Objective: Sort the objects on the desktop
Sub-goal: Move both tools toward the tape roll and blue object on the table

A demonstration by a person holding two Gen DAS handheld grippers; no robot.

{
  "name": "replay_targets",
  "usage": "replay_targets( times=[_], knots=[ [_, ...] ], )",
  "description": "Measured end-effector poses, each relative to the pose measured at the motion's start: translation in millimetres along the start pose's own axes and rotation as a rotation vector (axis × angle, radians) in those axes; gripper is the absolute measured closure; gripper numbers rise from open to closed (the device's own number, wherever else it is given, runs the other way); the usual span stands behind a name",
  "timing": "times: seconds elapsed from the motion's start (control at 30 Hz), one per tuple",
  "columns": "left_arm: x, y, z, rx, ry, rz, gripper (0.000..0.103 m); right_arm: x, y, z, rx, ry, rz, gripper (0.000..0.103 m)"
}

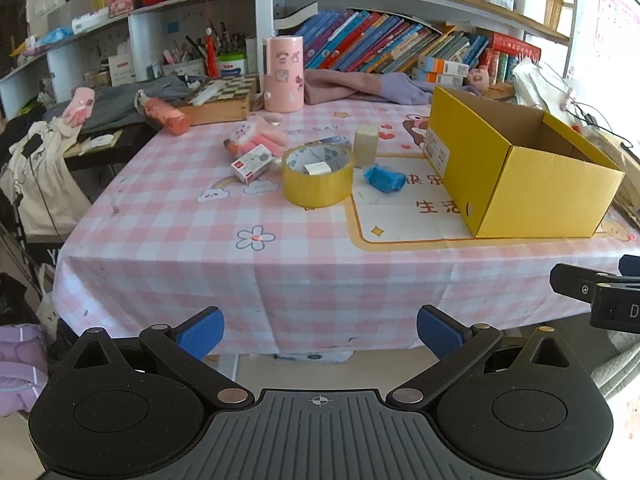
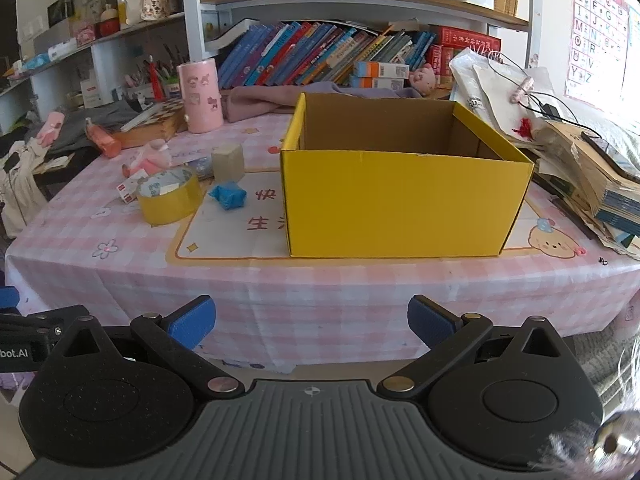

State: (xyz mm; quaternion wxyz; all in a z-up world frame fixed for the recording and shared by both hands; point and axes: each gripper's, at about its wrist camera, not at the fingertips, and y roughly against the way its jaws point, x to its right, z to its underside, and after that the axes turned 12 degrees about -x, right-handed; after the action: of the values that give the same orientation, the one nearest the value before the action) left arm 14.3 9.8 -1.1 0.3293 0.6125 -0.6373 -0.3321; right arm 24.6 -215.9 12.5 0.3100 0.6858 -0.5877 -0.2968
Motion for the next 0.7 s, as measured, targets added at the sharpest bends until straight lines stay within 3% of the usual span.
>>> replay_targets(
  times=[0.43,0.7],
  knots=[
    [-6.3,-1.8,-0.2,-0.006,0.009,-0.001,0.0,-3.8,-3.9,-0.5,-0.012,-0.005,0.004,0.0],
    [-13.0,0.2,-2.5,0.002,0.008,-0.018,0.0,-14.6,-3.6,-4.5,-0.009,0.034,-0.038,0.0]
  ],
)
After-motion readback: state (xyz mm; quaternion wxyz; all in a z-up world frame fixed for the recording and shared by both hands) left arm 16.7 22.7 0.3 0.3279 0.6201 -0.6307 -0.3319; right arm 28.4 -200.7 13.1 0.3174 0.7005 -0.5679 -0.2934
